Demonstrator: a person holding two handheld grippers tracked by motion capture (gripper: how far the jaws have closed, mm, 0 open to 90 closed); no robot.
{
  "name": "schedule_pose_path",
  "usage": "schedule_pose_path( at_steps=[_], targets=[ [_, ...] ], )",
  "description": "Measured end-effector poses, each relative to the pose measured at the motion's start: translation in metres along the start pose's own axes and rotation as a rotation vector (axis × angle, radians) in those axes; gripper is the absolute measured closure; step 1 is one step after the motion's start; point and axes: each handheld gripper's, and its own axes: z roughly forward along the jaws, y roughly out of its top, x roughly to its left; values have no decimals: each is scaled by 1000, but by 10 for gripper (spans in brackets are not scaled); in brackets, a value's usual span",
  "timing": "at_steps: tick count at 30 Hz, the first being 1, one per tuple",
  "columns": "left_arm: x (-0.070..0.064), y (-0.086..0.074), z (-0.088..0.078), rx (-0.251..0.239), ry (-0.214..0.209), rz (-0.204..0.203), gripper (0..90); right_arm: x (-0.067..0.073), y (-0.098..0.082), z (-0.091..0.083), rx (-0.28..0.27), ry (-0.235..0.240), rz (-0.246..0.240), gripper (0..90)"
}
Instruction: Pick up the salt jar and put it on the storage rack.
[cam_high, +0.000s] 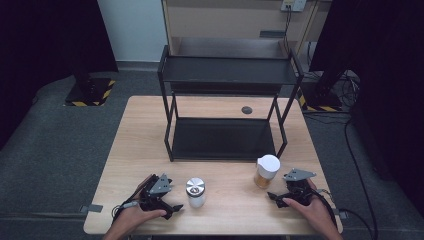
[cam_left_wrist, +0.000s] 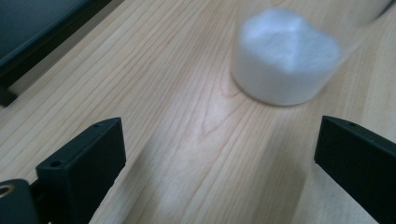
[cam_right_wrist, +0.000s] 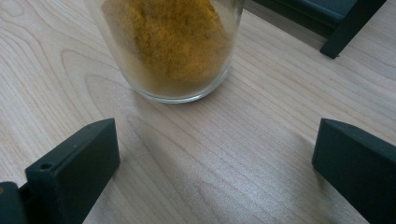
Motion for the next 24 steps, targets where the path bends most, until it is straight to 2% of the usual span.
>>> schedule_pose_path(
  at_steps=[12,24],
  targets=[
    [-8,13,5,-36,-45,44,10,0,0,0,0,0,0,15],
    [-13,20,10,-71,-67,48,9,0,0,0,0,-1,0,15]
  ],
)
